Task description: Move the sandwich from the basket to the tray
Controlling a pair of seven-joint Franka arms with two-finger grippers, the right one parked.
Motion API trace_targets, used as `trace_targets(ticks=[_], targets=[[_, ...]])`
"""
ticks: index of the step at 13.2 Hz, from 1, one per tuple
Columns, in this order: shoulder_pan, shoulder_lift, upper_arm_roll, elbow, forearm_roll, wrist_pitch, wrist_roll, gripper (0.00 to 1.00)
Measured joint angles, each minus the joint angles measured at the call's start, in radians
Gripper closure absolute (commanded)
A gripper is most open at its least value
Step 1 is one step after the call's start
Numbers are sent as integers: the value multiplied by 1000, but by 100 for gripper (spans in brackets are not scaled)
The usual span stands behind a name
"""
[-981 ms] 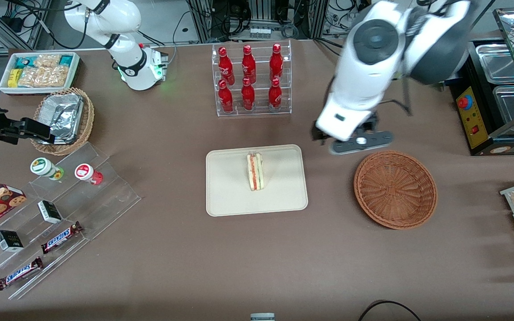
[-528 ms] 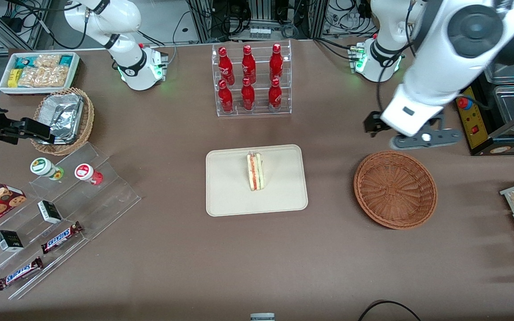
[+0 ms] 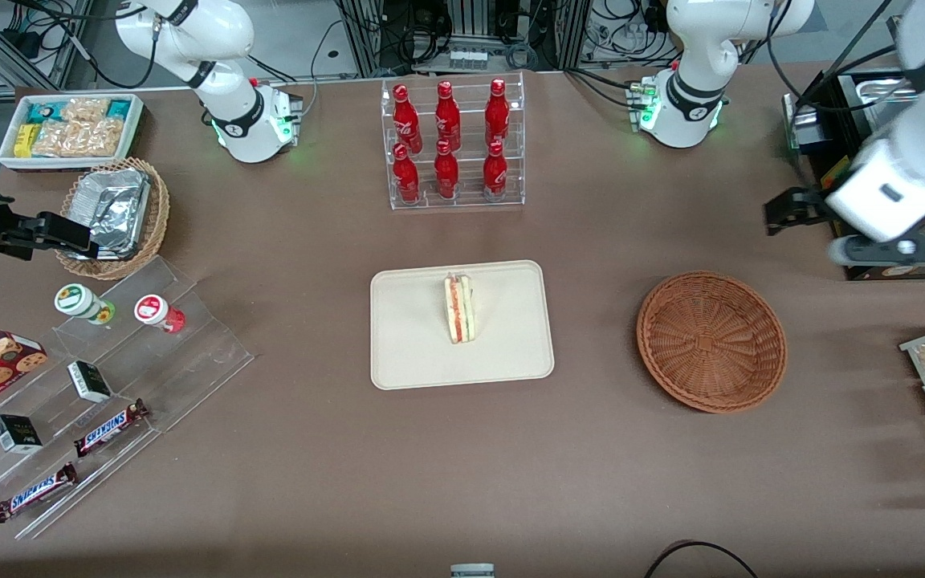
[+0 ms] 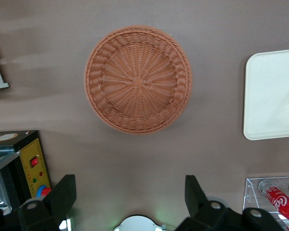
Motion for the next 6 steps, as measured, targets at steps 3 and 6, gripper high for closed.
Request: trace_targets(ticks=[3, 6], targets=[[17, -19, 30, -1, -1, 0, 16, 1], [16, -20, 29, -2, -1, 0, 16, 1]])
